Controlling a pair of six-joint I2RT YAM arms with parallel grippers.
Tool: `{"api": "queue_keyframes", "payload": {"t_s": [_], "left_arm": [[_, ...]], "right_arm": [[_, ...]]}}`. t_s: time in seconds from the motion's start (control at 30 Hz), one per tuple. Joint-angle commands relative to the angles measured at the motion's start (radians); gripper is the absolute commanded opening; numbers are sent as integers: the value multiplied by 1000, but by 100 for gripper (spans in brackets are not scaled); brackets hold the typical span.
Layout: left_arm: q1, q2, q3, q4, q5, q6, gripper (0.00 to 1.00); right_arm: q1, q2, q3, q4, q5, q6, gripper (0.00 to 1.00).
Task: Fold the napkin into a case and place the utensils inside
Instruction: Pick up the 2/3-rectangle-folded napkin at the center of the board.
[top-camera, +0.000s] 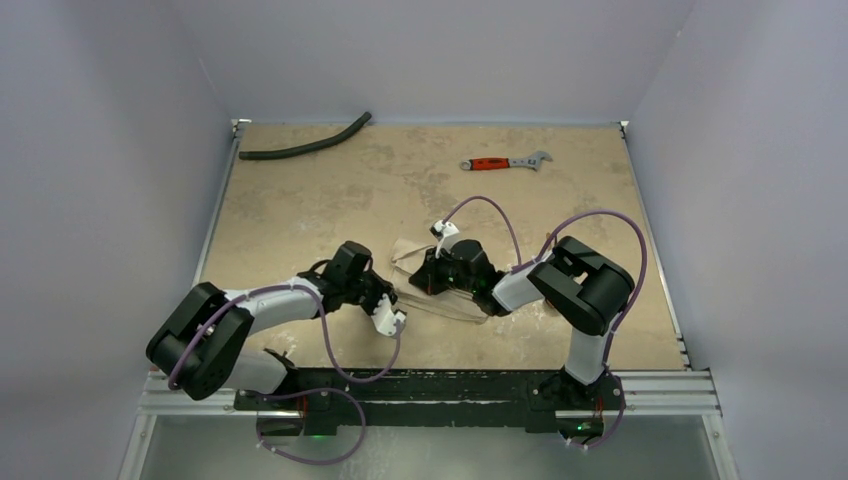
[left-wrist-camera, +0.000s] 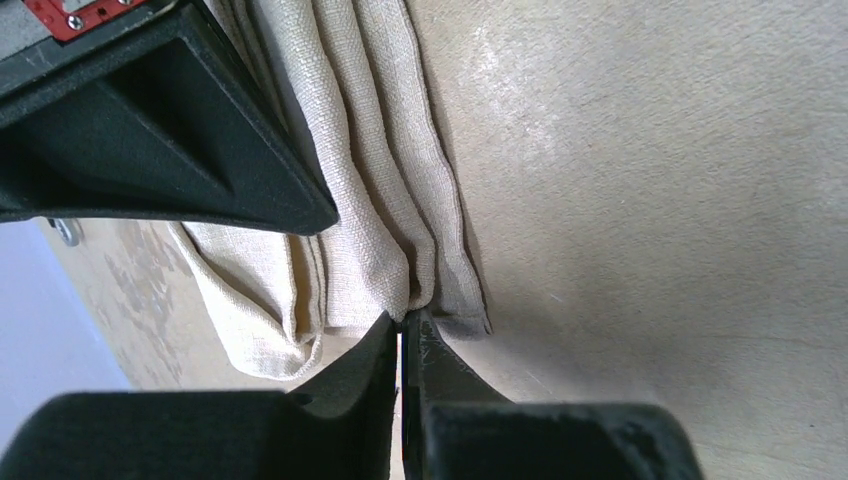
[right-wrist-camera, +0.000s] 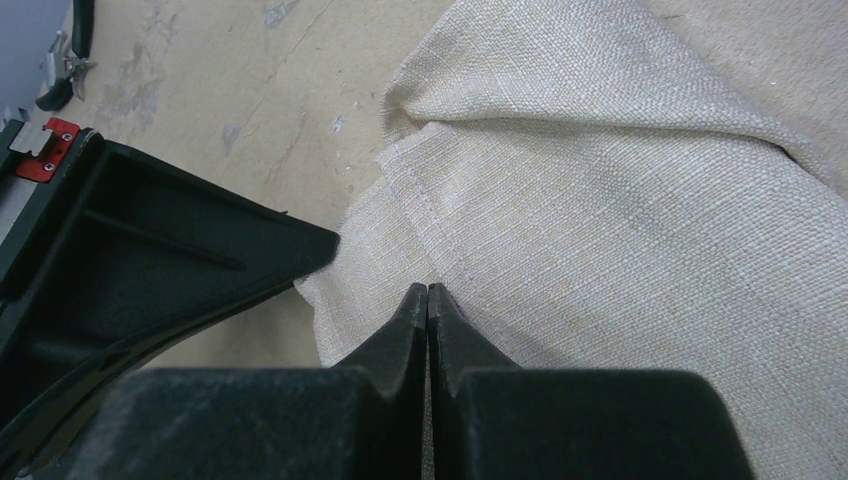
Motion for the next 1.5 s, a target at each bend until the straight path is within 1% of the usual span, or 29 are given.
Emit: {"api": "queue_keyframes", "payload": {"t_s": [0.0,0.27,0.3,0.37,0.43,0.47,0.53,0.6,0.63,0.67,0.73,0.83,1.03,1.13,1.37,1.47], "left_arm": [[3,12,50,-25,42,-38,0],[3,42,143,-195,61,-75,0],[4,43,155,-222,61,-72,1],[6,32,170,-280,48,-56,14],[14,7,172,-344,61,-24,22],[16,-7,170,-380,69,-1,28],[16,-30,162,-432,89,33,51],[15,-48,145,-442,104,36,62],[15,-55,132,-431,109,32,69],[16,-62,119,-407,112,19,71],[14,-80,79,-327,107,-7,73],[7,-114,-10,-137,85,-45,73],[-27,-136,-164,135,41,-19,74],[-38,-113,-190,171,25,13,74],[-77,-42,-213,279,-37,5,74],[-96,-27,-239,372,-73,-24,74]], "right_arm": [[5,6,-22,3,8,-2,0],[6,-45,-19,-15,18,-34,0],[7,-41,-11,-24,16,-34,0],[7,-30,-4,-27,8,-31,0],[6,-20,-6,-22,2,-23,0],[6,-17,-6,-21,2,-22,0],[6,-11,-10,-15,0,-18,0],[6,-11,-12,-13,1,-17,0],[7,-14,-14,-11,1,-16,0],[6,-14,-15,-10,1,-14,0],[6,-17,-18,-7,1,-12,0],[6,-13,-28,8,-4,-2,0],[5,0,-50,47,-13,19,0],[7,7,-54,57,-19,23,0],[7,12,-67,74,-24,31,0],[6,17,-72,82,-25,33,0]]}}
